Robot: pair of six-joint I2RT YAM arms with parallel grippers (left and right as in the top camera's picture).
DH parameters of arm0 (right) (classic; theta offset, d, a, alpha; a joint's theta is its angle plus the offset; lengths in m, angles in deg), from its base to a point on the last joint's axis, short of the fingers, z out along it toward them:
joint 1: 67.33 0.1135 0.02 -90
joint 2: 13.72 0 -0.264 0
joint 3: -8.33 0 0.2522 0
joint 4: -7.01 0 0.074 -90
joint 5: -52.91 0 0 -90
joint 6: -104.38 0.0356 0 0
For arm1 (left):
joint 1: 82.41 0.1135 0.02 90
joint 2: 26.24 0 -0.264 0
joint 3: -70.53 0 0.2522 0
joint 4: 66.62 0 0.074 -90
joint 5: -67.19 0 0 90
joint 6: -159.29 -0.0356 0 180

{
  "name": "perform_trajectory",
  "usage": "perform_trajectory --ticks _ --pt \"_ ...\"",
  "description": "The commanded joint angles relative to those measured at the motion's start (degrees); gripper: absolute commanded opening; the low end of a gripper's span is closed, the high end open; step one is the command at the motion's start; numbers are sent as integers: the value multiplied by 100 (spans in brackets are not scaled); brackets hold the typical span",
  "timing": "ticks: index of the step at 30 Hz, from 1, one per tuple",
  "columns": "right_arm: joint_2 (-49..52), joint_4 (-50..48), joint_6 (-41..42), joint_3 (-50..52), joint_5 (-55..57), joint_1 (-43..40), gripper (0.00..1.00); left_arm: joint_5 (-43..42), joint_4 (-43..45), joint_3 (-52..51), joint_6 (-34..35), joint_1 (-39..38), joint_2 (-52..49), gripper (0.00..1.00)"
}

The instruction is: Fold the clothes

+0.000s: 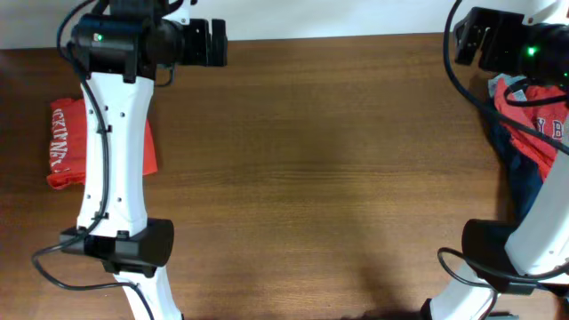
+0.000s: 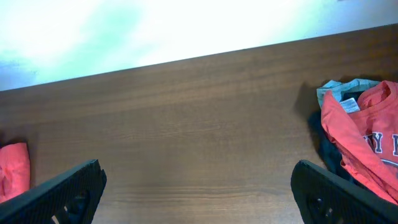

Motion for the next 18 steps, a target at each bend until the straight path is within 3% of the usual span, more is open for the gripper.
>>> perform_trajectory --ticks 1,11,18 --pt "57 33 17 -13 90 -15 99 -42 -142 55 96 4 66 99" --pt "85 33 17 -11 92 -15 99 -44 -284 50 96 4 66 99" --pt "-415 33 17 153 92 317 99 -42 -291 50 96 4 66 99"
